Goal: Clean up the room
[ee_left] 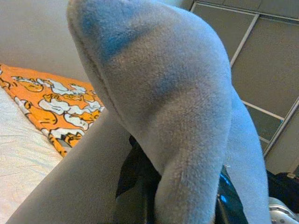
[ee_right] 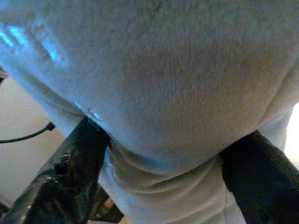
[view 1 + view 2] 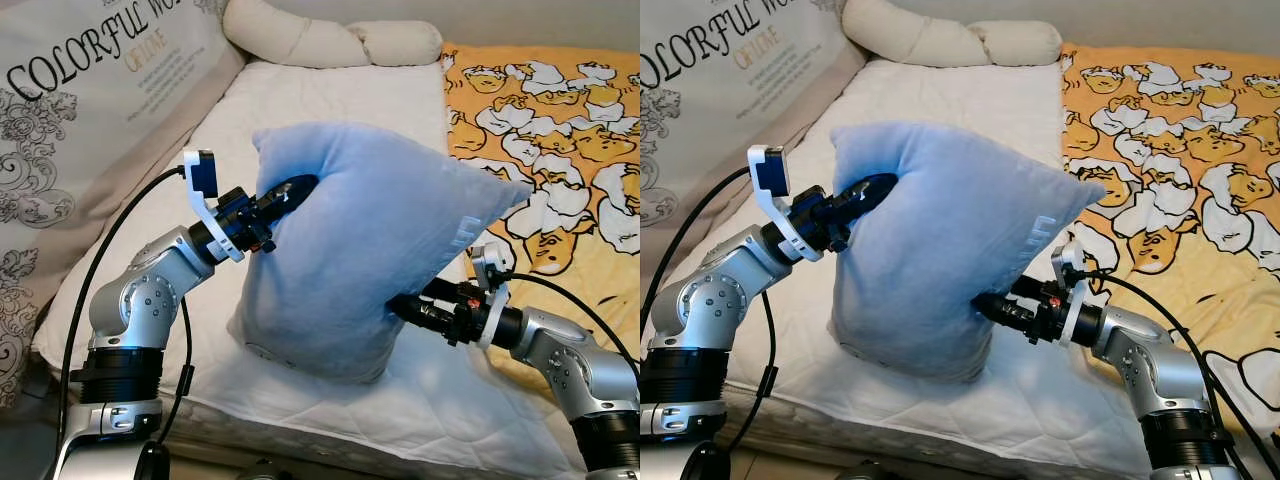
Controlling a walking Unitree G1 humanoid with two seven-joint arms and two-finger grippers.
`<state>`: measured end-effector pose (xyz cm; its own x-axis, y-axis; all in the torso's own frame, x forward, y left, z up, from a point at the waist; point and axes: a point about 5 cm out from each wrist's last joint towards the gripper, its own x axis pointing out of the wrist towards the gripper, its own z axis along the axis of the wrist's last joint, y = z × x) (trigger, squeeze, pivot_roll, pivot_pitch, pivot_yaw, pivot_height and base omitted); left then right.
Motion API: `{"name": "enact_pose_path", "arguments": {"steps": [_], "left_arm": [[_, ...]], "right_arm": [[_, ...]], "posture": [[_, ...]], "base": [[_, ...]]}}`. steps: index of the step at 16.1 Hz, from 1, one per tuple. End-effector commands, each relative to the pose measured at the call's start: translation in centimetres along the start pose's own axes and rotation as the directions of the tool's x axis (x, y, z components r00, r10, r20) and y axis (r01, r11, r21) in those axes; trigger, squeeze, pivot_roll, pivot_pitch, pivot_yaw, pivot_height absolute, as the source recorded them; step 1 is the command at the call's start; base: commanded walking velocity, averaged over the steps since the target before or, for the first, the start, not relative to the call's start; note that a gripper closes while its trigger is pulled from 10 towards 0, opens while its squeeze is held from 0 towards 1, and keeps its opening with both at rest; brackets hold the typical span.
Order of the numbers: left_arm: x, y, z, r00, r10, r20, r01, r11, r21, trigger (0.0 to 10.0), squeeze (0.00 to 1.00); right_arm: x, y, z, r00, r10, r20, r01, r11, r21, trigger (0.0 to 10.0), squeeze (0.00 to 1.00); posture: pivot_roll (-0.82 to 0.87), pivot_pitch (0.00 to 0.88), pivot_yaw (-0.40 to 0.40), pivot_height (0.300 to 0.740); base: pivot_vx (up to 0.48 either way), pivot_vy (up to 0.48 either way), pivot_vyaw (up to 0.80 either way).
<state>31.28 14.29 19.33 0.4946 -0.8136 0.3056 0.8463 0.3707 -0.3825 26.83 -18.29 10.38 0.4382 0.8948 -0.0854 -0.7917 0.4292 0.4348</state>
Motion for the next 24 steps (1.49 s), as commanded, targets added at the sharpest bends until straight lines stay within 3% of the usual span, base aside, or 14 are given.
{"name": "enact_pose_path", "arguments": {"steps": [1,5,9,12,14,15,16,17,20,23,24], "left_arm": [[0.1,0.1,0.2,1.0,-0.002,-0.013,0.002,1.0,0.006,0.0,0.0],[0.2,0.7,0.4,0.999,0.034,0.0,-0.034,0.999,0.011,0.0,0.0],[1.0,0.8,1.8,0.998,0.039,0.057,-0.04,0.999,0.017,0.0,0.0],[2.4,0.6,4.6,0.991,0.025,0.131,-0.038,0.995,0.096,0.0,0.0],[2.9,0.7,6.3,0.986,0.024,0.164,-0.047,0.989,0.137,0.0,0.0],[3.2,1.1,7.3,0.981,0.073,0.182,-0.103,0.982,0.157,10.0,0.0],[3.3,1.4,7.7,0.976,0.096,0.193,-0.128,0.978,0.162,10.0,0.0],[3.1,1.5,7.7,0.976,0.088,0.199,-0.121,0.979,0.162,10.0,1.0],[1.8,2.0,5.7,0.971,0.124,0.203,-0.143,0.986,0.084,10.0,1.0],[0.8,2.2,4.8,0.964,0.119,0.236,-0.118,0.993,-0.019,10.0,1.0],[0.2,2.2,4.6,0.959,0.097,0.266,-0.073,0.993,-0.096,10.0,1.0]], "right_arm": [[0.7,0.4,0.2,0.999,0.048,0.005,-0.048,0.999,0.008,0.0,0.0],[0.7,0.1,0.9,0.997,0.046,0.064,-0.047,0.999,0.018,0.0,0.0],[0.7,-0.5,3.2,0.977,0.015,0.211,-0.021,0.999,0.03,0.0,0.0],[0.8,-0.7,7.0,0.926,0.011,0.377,-0.011,1.0,-0.001,0.0,0.0],[0.9,-0.6,8.7,0.901,0.024,0.434,-0.015,1.0,-0.023,0.0,0.0],[1.1,-0.4,9.8,0.88,0.033,0.475,-0.018,0.999,-0.035,0.0,0.0],[1.1,-0.3,10.4,0.864,0.036,0.502,-0.02,0.999,-0.036,0.0,0.0],[1.1,-0.3,11.0,0.847,0.034,0.53,-0.02,0.999,-0.033,0.0,0.0],[0.5,-0.2,12.8,0.769,0.017,0.639,-0.015,1.0,-0.008,0.0,0.0],[0.2,0.0,13.3,0.758,0.029,0.652,-0.025,1.0,-0.016,0.0,0.0],[0.2,0.2,13.6,0.756,0.041,0.654,-0.035,0.999,-0.022,0.0,0.0]], "posture": [[0.03,0.0,0.063,0.74],[0.03,0.0,0.064,0.74],[0.03,0.0,0.065,0.74],[0.03,0.0,0.064,0.74],[0.03,0.0,0.064,0.74],[0.03,0.0,0.066,0.74],[0.03,0.0,0.067,0.74],[0.03,0.0,0.069,0.74],[0.03,0.0,0.07,0.74],[0.03,0.0,0.067,0.74],[0.03,0.0,0.066,0.74]], "base": [[0.0,0.0,0.0],[0.0,0.0,0.0],[0.0,0.0,0.0],[0.0,0.0,0.0],[0.0,0.0,0.0],[0.0,0.0,0.0],[0.0,0.0,0.0],[0.0,0.0,0.0],[0.0,0.0,0.0],[0.0,0.0,0.0],[0.0,0.0,0.0]]}}
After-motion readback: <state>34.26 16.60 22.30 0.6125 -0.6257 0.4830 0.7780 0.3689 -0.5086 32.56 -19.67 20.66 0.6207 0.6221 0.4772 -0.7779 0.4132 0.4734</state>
